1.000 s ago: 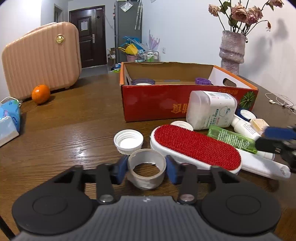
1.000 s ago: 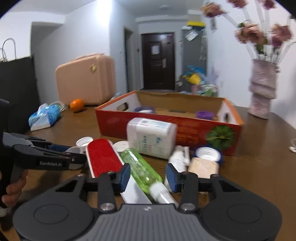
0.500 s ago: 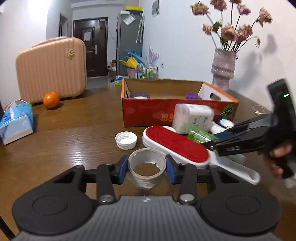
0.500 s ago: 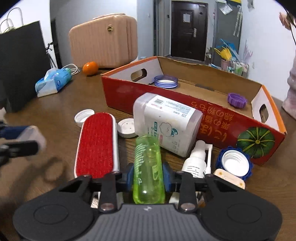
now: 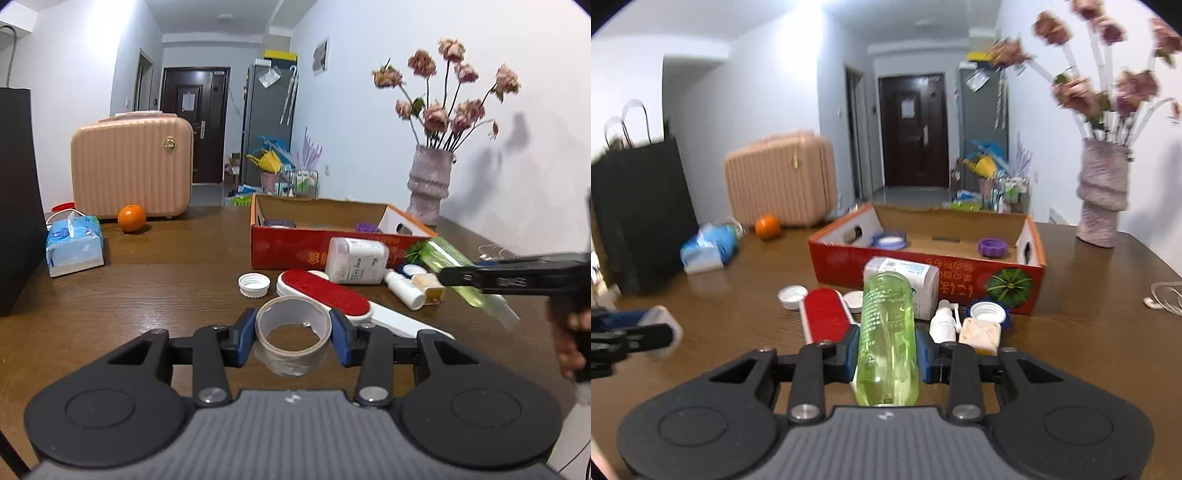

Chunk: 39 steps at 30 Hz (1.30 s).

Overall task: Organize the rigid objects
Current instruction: 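Carry the tape roll and green bottle into the box and release both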

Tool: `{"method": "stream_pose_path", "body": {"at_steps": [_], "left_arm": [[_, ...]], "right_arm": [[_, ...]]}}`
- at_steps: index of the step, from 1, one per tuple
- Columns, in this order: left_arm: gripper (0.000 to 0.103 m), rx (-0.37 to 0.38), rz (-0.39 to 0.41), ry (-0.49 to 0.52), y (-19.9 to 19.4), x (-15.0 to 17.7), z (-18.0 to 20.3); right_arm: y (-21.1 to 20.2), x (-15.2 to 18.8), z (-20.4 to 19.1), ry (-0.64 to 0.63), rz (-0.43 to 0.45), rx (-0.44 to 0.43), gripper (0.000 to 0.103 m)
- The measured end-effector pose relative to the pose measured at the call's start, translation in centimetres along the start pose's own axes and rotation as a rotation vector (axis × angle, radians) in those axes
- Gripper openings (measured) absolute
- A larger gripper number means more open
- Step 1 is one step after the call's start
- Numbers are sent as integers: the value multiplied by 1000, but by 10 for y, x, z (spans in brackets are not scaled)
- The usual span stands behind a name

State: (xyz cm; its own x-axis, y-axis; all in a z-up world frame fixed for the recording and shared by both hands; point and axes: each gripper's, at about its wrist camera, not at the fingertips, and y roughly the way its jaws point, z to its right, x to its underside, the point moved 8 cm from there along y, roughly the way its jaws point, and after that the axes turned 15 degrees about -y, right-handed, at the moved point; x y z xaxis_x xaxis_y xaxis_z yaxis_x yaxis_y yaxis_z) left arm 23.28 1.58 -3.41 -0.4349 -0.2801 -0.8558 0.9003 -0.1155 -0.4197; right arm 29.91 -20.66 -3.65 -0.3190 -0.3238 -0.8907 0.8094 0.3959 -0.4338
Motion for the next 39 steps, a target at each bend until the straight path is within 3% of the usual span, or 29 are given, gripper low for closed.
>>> {"method": "stream_pose_path", "body": {"at_steps": [3,7,14,21,25,31,35,39], "left_arm": [[42,19,20,-15,-17,4,3],[42,39,28,-10,-25,5,10],[42,76,43,16,6,-34,21],[42,89,5,10,105,-132,26],[43,42,-91,0,195,-166,31],[43,-93,-253,77,314,-151,29],[46,-134,-297,158,345,-133,30],[52,-152,-323,168,354,-123,24]], "right_arm": [[-36,2,-3,31,41,10,30],[-49,-2,0,34,54,8,30],[-9,-42,46,69,32,3,30],[98,-108,126,127,-72,32,30],[185,-112,154,108,-226,111,30],[269,-83,161,-38,-445,223,30],[290,-62,161,-132,-543,296,30],[287,-63,160,-206,-534,333,28]]}}
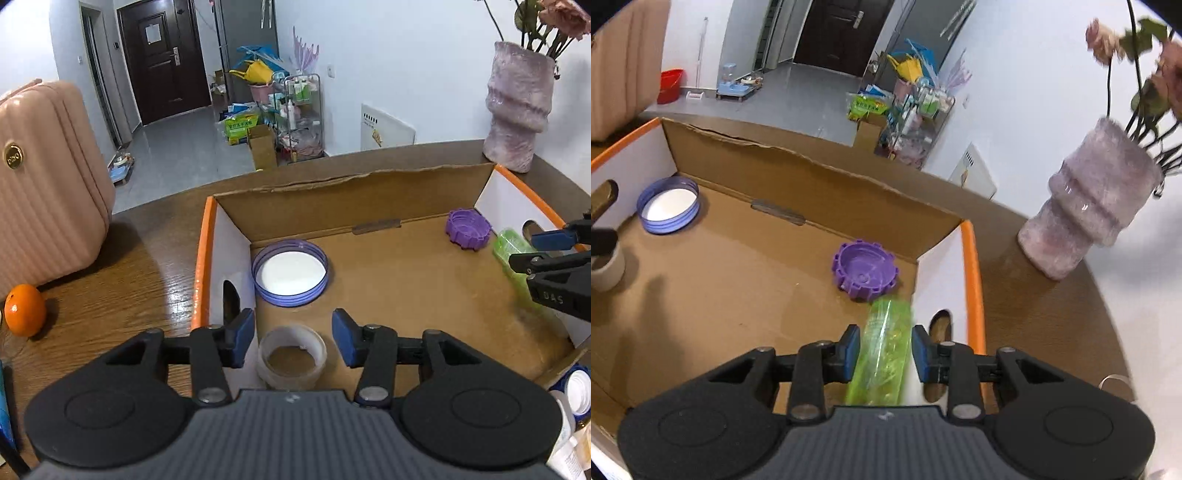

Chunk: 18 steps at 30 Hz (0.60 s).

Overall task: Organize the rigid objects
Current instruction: 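Carry the tape roll and green bottle into the box and release both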

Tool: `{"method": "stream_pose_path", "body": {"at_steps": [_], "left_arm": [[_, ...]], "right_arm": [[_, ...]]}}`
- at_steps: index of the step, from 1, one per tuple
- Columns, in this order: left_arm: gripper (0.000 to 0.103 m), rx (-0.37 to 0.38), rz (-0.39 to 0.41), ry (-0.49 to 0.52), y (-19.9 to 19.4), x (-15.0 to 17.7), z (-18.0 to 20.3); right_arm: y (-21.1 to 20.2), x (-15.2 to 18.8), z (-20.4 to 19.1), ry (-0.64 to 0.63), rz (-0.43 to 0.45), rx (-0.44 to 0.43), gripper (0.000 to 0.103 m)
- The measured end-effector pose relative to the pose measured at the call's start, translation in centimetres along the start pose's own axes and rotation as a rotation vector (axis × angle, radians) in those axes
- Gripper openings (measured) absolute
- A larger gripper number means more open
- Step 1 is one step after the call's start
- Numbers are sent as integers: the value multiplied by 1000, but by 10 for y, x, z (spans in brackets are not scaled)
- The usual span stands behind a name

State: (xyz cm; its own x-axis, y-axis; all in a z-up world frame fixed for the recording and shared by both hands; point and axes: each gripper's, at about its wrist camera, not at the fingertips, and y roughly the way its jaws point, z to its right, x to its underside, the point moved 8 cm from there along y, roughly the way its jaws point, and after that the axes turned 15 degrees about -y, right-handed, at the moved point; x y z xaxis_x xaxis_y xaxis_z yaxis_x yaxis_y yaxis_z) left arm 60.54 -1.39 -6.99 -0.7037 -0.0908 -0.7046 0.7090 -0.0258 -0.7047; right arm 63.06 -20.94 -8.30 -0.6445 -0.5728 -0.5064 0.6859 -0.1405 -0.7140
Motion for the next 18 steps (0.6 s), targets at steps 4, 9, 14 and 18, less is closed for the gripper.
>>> {"method": "stream_pose_path", "body": {"at_steps": [4,9,14,18], "left_arm": [[57,11,24,-6,-16,-5,-1],[70,35,105,-44,-74,-16,-15],[80,84,231,-107,-162,5,-35],[84,77,349,-130,-225,48,-47]], "right_arm": [[-31,-5,19,45,60,-8,29],[-107,2,45,121,201,-28,39],[-195,45,40,200,394,-96,52],[-249,97,17,277,523,-162,54]]}}
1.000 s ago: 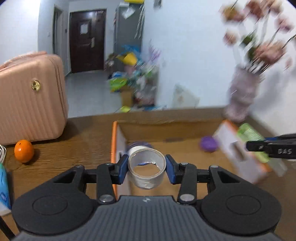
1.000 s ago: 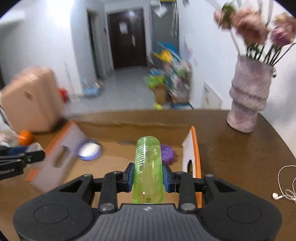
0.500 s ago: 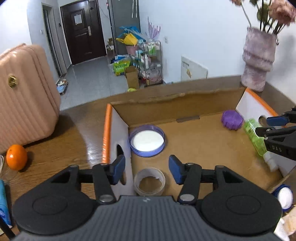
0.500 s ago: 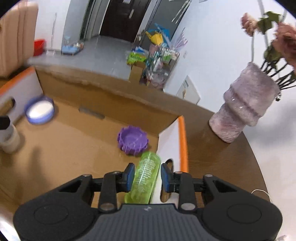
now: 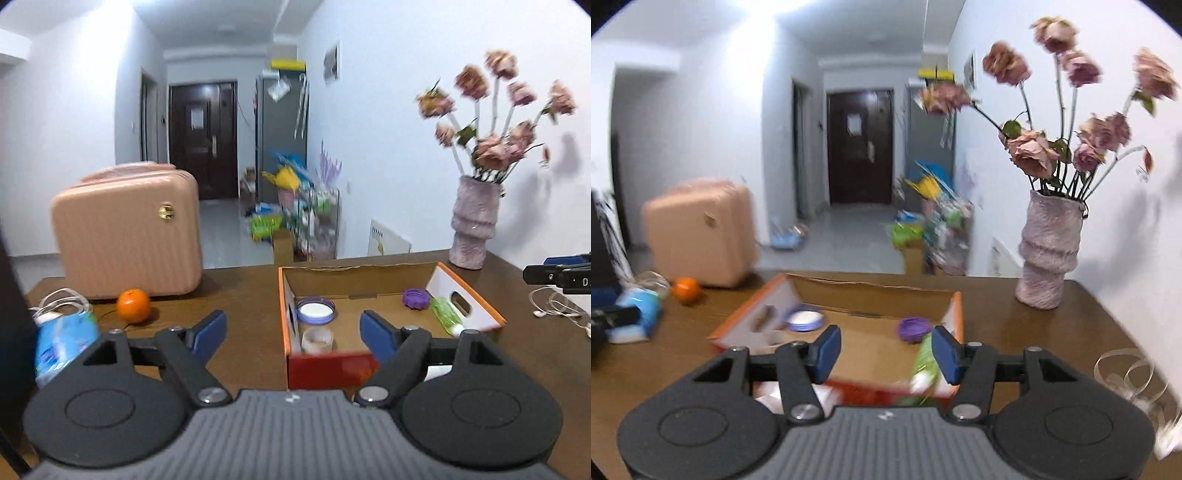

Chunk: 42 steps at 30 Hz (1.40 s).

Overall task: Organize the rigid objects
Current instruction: 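Carry the tape roll and green bottle into the box and release both, then move both tools back toward the remaining objects, then grasp the white bottle cap with the left tool while the right tool grasps the white spray bottle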

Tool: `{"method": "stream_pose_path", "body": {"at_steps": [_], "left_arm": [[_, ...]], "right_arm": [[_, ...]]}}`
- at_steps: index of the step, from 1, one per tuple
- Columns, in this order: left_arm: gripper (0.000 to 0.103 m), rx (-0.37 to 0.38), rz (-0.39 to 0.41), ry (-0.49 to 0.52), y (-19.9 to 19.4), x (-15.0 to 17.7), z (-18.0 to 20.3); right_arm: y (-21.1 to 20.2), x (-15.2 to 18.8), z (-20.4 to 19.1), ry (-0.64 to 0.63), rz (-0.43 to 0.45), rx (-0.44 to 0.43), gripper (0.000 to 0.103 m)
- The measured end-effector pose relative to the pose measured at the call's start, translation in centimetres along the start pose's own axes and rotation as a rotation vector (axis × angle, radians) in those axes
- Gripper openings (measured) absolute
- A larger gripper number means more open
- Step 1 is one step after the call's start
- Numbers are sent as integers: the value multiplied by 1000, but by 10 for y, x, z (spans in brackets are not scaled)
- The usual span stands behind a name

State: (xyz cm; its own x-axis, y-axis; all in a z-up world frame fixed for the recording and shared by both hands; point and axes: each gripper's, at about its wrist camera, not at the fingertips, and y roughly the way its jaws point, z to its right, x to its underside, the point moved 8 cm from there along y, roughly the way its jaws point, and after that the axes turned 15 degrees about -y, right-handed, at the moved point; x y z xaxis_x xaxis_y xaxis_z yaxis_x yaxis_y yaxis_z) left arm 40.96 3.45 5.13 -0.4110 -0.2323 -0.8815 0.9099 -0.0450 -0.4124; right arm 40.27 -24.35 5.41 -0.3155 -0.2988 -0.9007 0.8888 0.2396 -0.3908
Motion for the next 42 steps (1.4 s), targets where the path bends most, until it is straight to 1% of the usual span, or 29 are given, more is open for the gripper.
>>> {"method": "stream_pose_path", "body": {"at_steps": [1,2,4,7,8,9,10,13,14,15,17,19,21,23,26,30,33,35,36,37,38,39,41,42], "left_arm": [[86,2,24,1,-21,9,-3],[89,10,42,-2,-38,18,-4],[92,31,62,-14,-72,39,-7],[94,64,63,1,-111,76,-8],[96,59,68,13,-122,87,-8],[97,51,74,32,-133,99,-8],[97,47,83,45,-141,107,-8],[98,41,92,45,-168,136,-13],[100,37,98,41,-177,144,-15],[100,28,107,37,-186,152,-16],[100,18,129,26,-203,165,-21],[100,4,116,22,-212,175,-27],[100,-5,131,38,-219,180,-28],[100,-9,136,27,-221,180,-30],[100,5,115,-4,-214,178,-29],[99,5,82,11,-195,181,-25],[91,10,45,12,-176,181,-27],[82,19,31,21,-155,176,-29],[80,11,24,28,-144,172,-31],[77,-8,12,30,-127,166,-35],[76,-9,-4,22,-111,160,-39],[76,-8,-24,14,-97,155,-42],[70,-9,-51,11,-65,143,-45],[70,6,-56,15,-52,137,-44]], "right_arm": [[-15,9,-6,21,21,-7,56],[-32,20,-14,35,46,-23,60],[-61,40,-29,59,95,-40,68],[-93,71,-54,64,115,-45,69],[-103,82,-63,65,117,-48,72],[-110,92,-72,67,115,-54,74],[-117,103,-79,76,114,-56,77],[-138,130,-99,62,114,-27,77],[-145,137,-105,52,114,-19,77],[-151,145,-111,45,114,-23,78],[-160,153,-120,31,118,-44,79],[-165,159,-125,23,119,-48,81],[-167,160,-127,18,113,-50,81],[-170,159,-126,18,128,-42,81],[-164,160,-122,38,127,-38,81],[-143,162,-118,37,92,-49,80],[-120,154,-108,41,73,-39,77],[-100,145,-99,35,65,-37,69],[-91,141,-96,29,64,-34,66],[-78,136,-91,20,56,-32,61],[-66,132,-88,18,46,-34,56],[-52,127,-85,17,34,-41,54],[-24,119,-81,9,10,-64,48],[-10,115,-80,-3,-7,-69,45]]}}
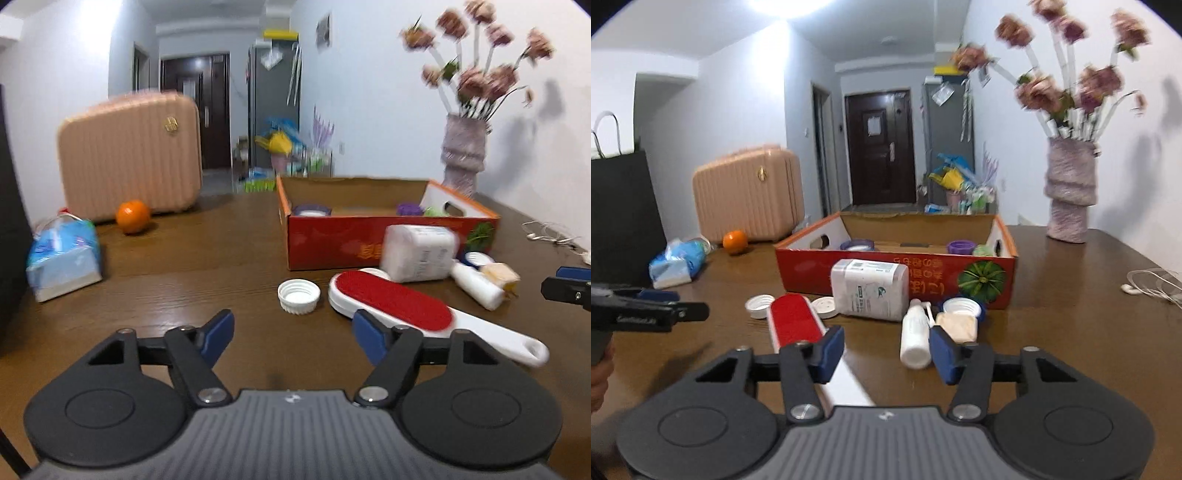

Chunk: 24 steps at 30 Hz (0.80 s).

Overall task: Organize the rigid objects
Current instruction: 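Grasp the white bottle cap with the left tool while the right tool grasps the white spray bottle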

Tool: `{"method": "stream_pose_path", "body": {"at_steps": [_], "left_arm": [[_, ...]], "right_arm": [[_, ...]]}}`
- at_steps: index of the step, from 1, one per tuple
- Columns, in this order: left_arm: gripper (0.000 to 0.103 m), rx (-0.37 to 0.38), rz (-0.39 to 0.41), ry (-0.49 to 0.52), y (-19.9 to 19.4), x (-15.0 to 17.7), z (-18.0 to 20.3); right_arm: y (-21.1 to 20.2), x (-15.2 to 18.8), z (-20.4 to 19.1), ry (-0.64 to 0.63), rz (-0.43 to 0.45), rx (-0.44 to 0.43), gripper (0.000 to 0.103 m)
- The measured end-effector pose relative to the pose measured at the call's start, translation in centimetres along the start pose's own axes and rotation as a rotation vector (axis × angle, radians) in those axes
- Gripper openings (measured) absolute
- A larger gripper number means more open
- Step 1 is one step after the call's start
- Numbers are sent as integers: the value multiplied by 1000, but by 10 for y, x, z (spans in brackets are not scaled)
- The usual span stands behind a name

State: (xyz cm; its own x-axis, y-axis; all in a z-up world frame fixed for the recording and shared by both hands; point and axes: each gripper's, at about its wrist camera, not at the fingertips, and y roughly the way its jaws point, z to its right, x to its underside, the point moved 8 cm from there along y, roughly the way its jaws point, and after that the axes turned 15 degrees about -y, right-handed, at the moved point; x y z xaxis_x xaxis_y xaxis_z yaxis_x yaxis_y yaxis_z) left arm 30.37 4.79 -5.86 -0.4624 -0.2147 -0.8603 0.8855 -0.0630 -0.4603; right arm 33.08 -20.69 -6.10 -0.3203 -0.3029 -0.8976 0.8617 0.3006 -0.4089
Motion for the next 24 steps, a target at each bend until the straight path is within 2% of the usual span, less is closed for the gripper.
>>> {"method": "stream_pose_path", "body": {"at_steps": [2,5,8,10,13,17,24], "left_arm": [[64,2,-46,-5,32,-9,0],[63,8,-106,-3,72,-15,0],[60,6,-132,4,100,-16,0],[54,13,-154,3,112,-16,1],[51,13,-186,24,129,-16,3],[41,18,-219,30,146,-14,5],[40,26,-208,61,146,-12,10]], "right_arm": [[30,-6,5,-23,-44,-2,38],[67,-9,6,-67,-112,-8,36],[90,-4,4,-96,-180,-8,31],[99,0,5,-131,-204,34,30],[108,5,6,-152,-232,33,26],[111,4,8,-162,-246,31,27],[104,6,-1,-224,-246,41,27]]}}
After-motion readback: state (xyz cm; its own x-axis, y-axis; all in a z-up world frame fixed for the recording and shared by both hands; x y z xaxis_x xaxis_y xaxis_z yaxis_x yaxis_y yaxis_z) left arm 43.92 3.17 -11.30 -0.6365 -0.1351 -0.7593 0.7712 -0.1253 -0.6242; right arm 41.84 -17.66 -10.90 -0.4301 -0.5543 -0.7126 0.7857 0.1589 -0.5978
